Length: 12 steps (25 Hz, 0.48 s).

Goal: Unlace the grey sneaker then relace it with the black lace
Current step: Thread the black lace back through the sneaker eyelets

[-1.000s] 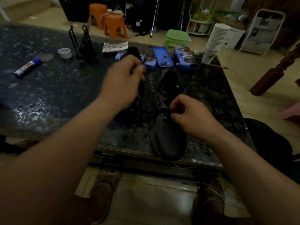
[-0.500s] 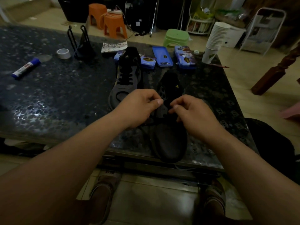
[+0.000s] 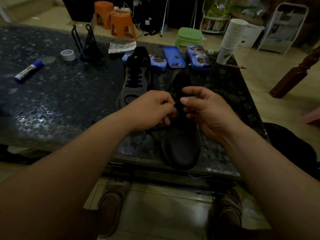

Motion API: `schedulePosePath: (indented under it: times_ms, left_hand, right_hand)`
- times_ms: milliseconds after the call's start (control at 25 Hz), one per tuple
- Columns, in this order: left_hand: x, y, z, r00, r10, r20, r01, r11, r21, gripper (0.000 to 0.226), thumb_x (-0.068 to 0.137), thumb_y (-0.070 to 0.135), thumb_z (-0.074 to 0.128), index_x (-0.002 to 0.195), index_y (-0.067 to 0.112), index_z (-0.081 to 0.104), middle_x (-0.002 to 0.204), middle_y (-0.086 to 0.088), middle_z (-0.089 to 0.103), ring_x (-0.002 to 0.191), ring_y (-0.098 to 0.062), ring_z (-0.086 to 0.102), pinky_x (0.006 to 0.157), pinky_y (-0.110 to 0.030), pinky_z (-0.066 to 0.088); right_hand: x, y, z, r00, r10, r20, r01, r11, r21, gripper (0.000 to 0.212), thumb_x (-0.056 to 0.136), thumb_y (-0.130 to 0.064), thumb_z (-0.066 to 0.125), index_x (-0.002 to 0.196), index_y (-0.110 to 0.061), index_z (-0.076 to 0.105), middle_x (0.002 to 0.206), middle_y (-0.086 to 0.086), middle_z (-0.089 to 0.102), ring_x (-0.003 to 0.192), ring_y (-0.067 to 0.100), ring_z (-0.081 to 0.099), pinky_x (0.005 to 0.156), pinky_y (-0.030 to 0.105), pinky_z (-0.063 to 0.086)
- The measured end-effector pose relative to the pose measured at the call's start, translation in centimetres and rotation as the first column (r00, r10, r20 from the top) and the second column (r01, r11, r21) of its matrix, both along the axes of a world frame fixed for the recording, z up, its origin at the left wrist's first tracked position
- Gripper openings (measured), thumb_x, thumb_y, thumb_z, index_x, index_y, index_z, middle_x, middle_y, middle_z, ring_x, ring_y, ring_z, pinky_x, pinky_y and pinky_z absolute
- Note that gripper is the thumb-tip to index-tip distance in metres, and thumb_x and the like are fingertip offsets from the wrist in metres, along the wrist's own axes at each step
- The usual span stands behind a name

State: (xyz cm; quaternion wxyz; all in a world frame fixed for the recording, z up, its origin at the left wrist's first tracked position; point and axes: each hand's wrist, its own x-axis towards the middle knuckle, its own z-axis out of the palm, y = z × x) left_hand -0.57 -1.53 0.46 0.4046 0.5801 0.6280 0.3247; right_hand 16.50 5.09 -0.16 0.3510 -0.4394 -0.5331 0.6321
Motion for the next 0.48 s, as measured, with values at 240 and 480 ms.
schedulePosePath:
  times_ms: [240, 480]
  left_hand:
    - [0.0, 0.5, -0.7, 0.99, 0.13, 0.047, -0.133, 0.989, 0.069, 0.014, 0.104, 0.025, 0.06, 0.097, 0.015, 0.066, 0.068, 0.004, 0.063, 0.063, -0.018, 0.051, 0.062, -0.034, 0.042]
    - [-0.3, 0.3, -2.2, 0.967, 0.165, -0.195, -0.152, 0.985, 0.078, 0.017, 0.1, 0.03, 0.066, 0.089, 0.019, 0.071, 0.061, 0.006, 0.059, 0.045, -0.002, 0.046, 0.048, -0.022, 0.039]
  right_hand:
    - [-0.1, -0.4, -0.3, 0.986, -0.023, 0.165, -0.004, 0.987, 0.162, 0.012, 0.099, -0.021, 0.068, 0.1, -0.017, 0.079, 0.091, 0.004, 0.077, 0.072, 0.007, 0.065, 0.061, 0.02, 0.051]
    - [1.2, -0.2, -1.6, 0.707, -0.051, 0.705, -0.311, 0.873, 0.375, 0.013, 0.097, -0.026, 0.069, 0.103, -0.028, 0.08, 0.091, -0.014, 0.073, 0.083, 0.001, 0.067, 0.073, 0.018, 0.051]
